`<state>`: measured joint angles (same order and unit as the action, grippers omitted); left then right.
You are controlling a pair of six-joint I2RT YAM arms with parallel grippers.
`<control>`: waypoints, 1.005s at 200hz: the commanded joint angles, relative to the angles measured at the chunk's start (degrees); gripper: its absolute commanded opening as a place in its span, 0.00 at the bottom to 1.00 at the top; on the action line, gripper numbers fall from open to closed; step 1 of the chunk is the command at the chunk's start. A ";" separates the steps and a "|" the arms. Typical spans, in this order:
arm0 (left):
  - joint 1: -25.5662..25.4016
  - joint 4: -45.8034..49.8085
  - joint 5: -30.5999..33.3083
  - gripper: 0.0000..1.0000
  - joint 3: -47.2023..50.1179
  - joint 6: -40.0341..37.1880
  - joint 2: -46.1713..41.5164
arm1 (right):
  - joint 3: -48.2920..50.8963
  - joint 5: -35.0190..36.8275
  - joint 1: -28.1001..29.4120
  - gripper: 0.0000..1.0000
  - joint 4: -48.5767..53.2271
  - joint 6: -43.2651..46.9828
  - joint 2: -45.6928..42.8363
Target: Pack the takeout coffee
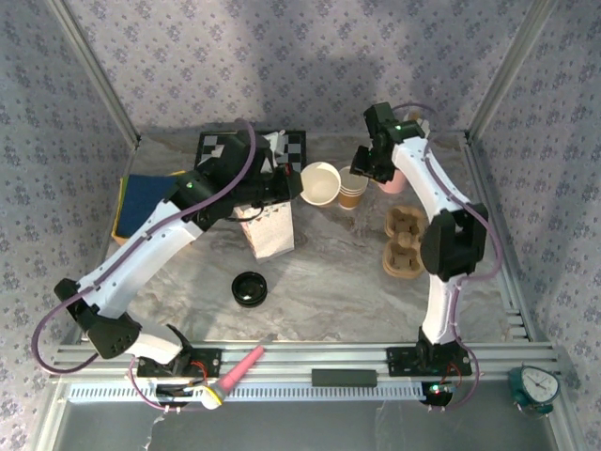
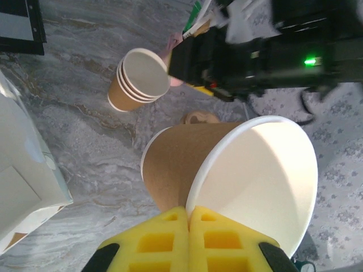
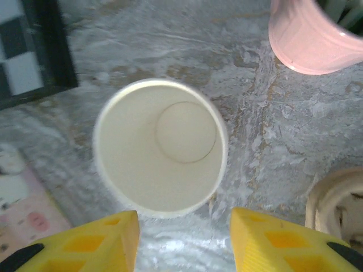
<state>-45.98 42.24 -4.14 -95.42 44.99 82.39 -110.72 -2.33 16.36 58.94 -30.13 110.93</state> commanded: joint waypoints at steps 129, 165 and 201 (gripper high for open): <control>-11.23 -11.38 1.88 0.00 18.28 3.33 12.30 | 39.14 -4.84 -2.88 0.69 -6.69 1.74 -42.40; -11.24 -14.17 1.93 0.00 22.59 4.11 13.91 | 45.07 -5.45 -3.01 0.71 -7.84 1.26 -44.07; -11.10 -16.70 1.28 0.01 23.97 4.14 15.23 | 47.08 -6.26 -2.95 0.72 -9.32 0.48 -44.45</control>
<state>-57.01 29.15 -2.09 -71.44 48.51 96.53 -64.23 -7.35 13.63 51.37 -29.08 67.64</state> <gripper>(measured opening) 0.053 0.713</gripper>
